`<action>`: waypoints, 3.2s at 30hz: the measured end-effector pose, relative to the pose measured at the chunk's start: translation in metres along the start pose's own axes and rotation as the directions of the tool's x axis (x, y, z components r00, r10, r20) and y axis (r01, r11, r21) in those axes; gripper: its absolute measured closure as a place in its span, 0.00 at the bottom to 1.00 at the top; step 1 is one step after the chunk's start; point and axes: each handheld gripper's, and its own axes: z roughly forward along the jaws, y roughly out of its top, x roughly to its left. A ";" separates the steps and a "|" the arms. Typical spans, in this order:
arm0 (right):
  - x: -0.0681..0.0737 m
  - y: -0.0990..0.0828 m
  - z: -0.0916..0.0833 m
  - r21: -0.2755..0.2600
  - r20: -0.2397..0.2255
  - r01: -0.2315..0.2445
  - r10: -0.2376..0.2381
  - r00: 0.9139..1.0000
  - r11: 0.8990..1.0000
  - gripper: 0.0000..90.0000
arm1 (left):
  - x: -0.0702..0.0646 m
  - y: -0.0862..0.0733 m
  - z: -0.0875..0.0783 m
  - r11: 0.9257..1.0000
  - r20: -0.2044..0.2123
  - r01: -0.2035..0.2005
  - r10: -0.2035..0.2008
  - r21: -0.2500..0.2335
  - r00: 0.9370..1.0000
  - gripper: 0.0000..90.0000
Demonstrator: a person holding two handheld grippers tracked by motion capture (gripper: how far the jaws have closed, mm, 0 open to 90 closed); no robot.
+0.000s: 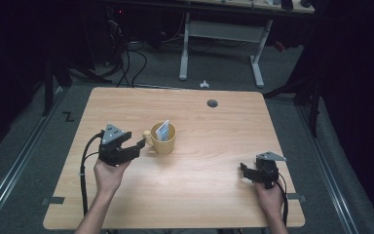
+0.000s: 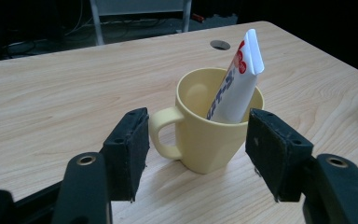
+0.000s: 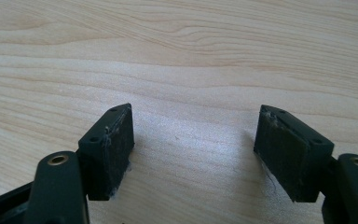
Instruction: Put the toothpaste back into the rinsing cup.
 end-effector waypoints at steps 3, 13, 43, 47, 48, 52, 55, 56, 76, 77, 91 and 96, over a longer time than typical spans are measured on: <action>0.000 0.000 0.000 0.000 0.000 0.000 0.000 1.000 1.000 0.32 | 0.002 -0.002 -0.002 1.000 -0.005 0.004 -0.004 0.004 1.000 0.44; 0.000 0.000 0.000 0.000 0.001 -0.002 0.002 1.000 1.000 0.32 | 0.009 -0.010 -0.010 1.000 -0.023 0.024 -0.023 0.006 0.999 0.45; 0.000 0.000 0.000 0.000 0.002 -0.002 0.002 1.000 1.000 0.32 | 0.018 -0.030 -0.015 0.998 -0.069 0.060 -0.058 0.027 0.996 0.45; 0.000 0.000 0.000 0.000 0.002 -0.002 0.002 1.000 1.000 0.32 | 0.019 -0.033 -0.014 0.997 -0.071 0.067 -0.065 0.032 0.995 0.45; 0.000 0.000 0.000 0.000 0.002 -0.002 0.002 1.000 1.000 0.32 | 0.019 -0.033 -0.014 0.997 -0.070 0.067 -0.065 0.034 0.995 0.45; 0.000 0.000 0.000 0.000 0.002 -0.002 0.002 1.000 1.000 0.32 | 0.019 -0.037 -0.013 0.997 -0.072 0.070 -0.067 0.042 0.995 0.45; 0.000 0.000 0.000 0.000 0.003 -0.002 0.002 1.000 1.000 0.32 | 0.020 -0.040 -0.012 0.996 -0.073 0.080 -0.077 0.045 0.994 0.45; 0.000 0.000 0.000 0.000 0.003 -0.002 0.002 1.000 1.000 0.32 | 0.020 -0.040 -0.012 0.996 -0.074 0.082 -0.078 0.047 0.994 0.45; 0.000 0.000 0.000 0.000 0.003 -0.002 0.002 1.000 1.000 0.32 | 0.025 -0.054 -0.010 0.991 -0.088 0.111 -0.104 0.074 0.991 0.45; 0.000 0.000 0.000 0.000 0.003 -0.002 0.002 1.000 1.000 0.32 | 0.025 -0.055 -0.009 0.990 -0.087 0.115 -0.108 0.076 0.990 0.44; 0.000 0.000 0.000 0.000 0.003 -0.002 0.002 1.000 1.000 0.32 | 0.029 -0.067 -0.005 0.985 -0.105 0.146 -0.136 0.091 0.985 0.43; 0.000 0.000 0.000 0.000 0.003 -0.002 0.002 1.000 1.000 0.32 | 0.030 -0.071 -0.003 0.983 -0.111 0.151 -0.139 0.104 0.984 0.43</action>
